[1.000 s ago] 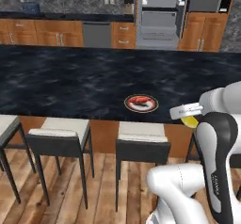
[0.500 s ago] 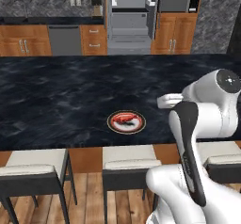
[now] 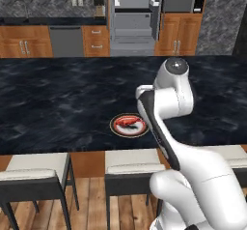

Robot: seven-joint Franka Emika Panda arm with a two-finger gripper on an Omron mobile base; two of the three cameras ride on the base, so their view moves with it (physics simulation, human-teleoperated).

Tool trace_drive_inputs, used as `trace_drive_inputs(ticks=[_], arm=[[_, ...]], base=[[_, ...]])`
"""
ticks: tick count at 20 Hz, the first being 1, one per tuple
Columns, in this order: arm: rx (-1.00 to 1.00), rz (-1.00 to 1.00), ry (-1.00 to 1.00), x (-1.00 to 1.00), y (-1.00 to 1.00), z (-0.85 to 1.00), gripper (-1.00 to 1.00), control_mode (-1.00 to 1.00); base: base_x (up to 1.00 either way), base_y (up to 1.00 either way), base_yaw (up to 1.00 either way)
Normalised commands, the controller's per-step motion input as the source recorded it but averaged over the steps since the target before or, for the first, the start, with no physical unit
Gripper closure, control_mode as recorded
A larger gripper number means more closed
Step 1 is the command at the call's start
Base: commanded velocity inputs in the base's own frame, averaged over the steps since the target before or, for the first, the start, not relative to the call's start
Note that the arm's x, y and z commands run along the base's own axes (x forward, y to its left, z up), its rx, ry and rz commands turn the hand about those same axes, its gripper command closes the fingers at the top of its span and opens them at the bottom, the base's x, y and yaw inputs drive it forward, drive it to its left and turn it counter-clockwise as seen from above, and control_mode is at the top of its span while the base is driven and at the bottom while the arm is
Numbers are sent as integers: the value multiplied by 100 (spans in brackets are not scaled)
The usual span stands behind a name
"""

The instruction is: Take the lemon wedge from the fridge and place it on the plate with fish on the dining counter.

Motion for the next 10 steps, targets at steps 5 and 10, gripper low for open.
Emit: trace_drive_inputs(ticks=[5, 10], arm=[[4, 0, 15, 100, 32, -66, 100, -100], [14, 0, 6, 98, 0, -93, 100, -100]], base=[[0, 0, 0], [0, 0, 0]])
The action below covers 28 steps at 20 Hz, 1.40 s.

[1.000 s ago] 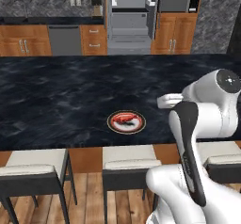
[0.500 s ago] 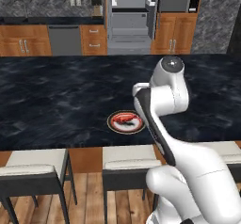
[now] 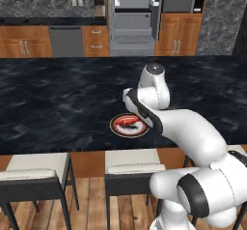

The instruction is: Take the lemon wedge from the fridge and place it on the plate with fish on the dining counter.

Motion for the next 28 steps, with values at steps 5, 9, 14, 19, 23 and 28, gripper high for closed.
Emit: trace_drive_inputs(ticks=[5, 9, 14, 19, 23, 28], arm=[[3, 1, 7, 93, 0, -79, 100, -100], [0, 0, 8, 90, 0, -65, 100, -100], [0, 0, 10, 36, 7, -55, 100, -100], [0, 0, 6, 1, 3, -42, 100, -100], [0, 0, 5, 0, 0, -32, 100, -100], [0, 0, 0, 7, 0, -24, 100, -100]], base=[[0, 0, 0], [0, 0, 0], [0, 0, 0], [0, 0, 0], [0, 0, 0], [0, 0, 0]])
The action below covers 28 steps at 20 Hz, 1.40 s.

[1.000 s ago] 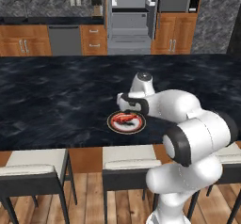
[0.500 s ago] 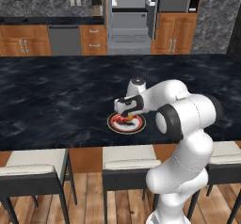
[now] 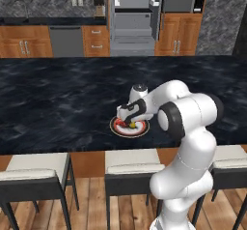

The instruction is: Take the lemon wedge from the fridge and place it on the plate with fish on the dining counter.

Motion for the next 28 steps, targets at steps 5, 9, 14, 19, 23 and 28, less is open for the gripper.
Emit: trace_drive_inputs(ticks=[5, 9, 14, 19, 23, 28], arm=[[0, -2, 0, 21, 0, -14, 100, -100], [0, -2, 0, 18, 0, -4, 100, -100], [0, 0, 0, -15, 0, 3, -100, -100], [0, -1, -12, -77, 3, 47, -100, -100], [0, 0, -23, -100, 37, 43, -100, -100], [0, 0, -20, -100, 28, 26, -100, -100]], base=[[0, 0, 0], [0, 0, 0], [0, 0, 0], [0, 0, 0], [0, 0, 0], [0, 0, 0]])
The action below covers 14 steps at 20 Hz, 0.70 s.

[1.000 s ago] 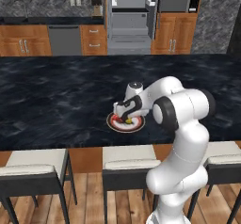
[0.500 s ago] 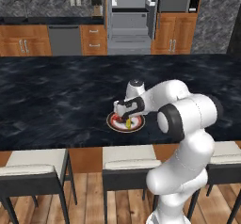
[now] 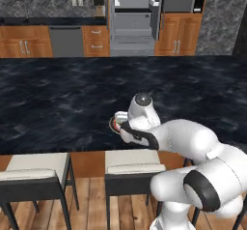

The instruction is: Take the lemon wedge from the fridge and place it on the plate with fish on the dining counter.

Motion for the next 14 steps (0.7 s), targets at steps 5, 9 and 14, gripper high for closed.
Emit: trace_drive_inputs(ticks=[5, 9, 14], arm=[[0, -1, -22, -100, 10, 57, -100, -100], [0, -1, -33, -92, 0, 100, -100, -100], [-3, 0, -23, -68, 0, 100, -100, -100]], base=[[0, 0, 0], [0, 0, 0], [0, 0, 0]])
